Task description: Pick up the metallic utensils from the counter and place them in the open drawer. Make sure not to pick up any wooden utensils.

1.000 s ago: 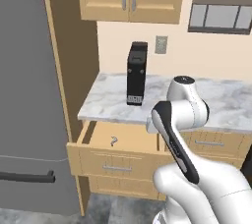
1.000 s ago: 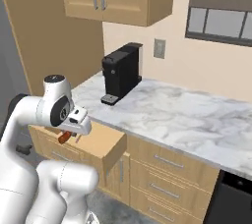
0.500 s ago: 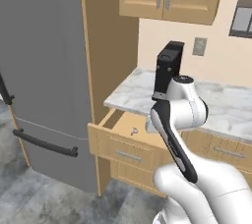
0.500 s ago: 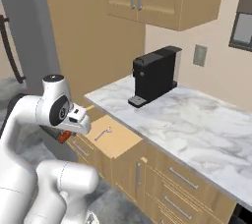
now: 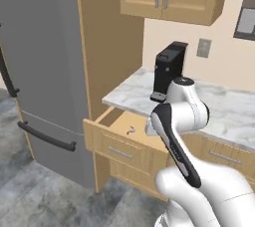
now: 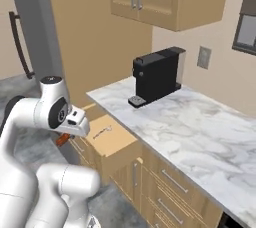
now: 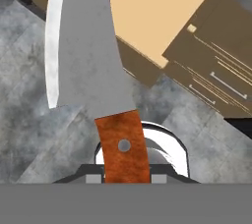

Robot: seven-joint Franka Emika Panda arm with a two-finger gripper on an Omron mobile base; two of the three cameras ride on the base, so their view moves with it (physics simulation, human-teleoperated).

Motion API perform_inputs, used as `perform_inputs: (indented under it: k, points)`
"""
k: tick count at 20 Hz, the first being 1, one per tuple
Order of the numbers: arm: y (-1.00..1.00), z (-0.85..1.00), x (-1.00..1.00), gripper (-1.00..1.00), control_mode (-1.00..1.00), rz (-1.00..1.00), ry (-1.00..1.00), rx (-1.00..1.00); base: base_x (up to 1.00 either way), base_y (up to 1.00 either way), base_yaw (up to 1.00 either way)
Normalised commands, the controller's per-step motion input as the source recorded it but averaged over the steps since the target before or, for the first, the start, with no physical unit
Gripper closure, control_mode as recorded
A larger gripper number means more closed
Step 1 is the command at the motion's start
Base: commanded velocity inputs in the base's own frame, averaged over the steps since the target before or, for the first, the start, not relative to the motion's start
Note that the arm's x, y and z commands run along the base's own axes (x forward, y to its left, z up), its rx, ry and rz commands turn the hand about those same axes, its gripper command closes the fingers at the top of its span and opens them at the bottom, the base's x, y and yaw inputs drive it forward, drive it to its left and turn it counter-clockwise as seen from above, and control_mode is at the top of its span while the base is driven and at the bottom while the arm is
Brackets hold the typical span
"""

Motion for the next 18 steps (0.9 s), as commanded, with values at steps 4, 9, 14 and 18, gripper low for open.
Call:
perform_inputs:
  k: [4,9,14,18]
  points:
    - [0.0,0.0,0.0,1.0,1.0,0.0,0.0,0.0,0.66,-0.17,0.17]
    - [0.0,0.0,0.0,1.0,1.0,0.0,0.0,0.0,0.37,-0.51,0.2]
    - [0.0,0.0,0.0,1.0,1.0,0.0,0.0,0.0,-0.57,-0.29,0.17]
    - [0.0,0.0,0.0,1.0,1.0,0.0,0.0,0.0,-0.06,-0.14,0.19]
